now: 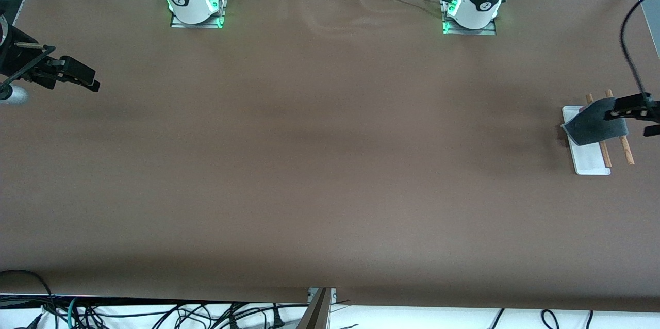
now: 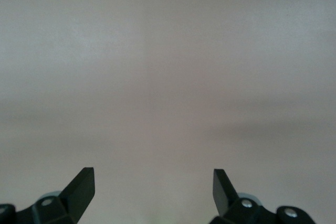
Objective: Pass towel and hang on rack
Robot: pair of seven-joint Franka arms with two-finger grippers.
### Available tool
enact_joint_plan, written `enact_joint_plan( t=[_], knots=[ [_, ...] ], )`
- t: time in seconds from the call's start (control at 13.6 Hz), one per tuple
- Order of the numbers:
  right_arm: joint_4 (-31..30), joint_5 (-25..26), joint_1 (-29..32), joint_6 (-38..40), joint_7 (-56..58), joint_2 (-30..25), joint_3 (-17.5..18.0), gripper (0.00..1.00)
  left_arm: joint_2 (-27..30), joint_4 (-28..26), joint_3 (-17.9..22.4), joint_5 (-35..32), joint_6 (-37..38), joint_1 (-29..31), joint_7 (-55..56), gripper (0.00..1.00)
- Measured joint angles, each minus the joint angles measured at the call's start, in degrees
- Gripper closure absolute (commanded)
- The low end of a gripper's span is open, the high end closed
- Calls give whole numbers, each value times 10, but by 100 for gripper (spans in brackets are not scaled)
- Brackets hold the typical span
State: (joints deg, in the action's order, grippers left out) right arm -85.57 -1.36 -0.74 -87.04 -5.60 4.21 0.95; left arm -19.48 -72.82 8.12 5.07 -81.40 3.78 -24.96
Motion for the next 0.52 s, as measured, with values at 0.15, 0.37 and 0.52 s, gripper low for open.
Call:
enact_joint_plan(
  t=[0.15,0.37,0.52],
  knots=[
    [0,0,-1,0,1,1,2,1,32,-38,-20,-2,-21,-20,105,0],
    [0,1,-1,0,1,2,5,1,96,-138,-85,-47,-88,-20,204,0],
    [0,3,-2,0,1,3,6,1,133,-186,-111,-61,-108,-21,236,0]
  ],
)
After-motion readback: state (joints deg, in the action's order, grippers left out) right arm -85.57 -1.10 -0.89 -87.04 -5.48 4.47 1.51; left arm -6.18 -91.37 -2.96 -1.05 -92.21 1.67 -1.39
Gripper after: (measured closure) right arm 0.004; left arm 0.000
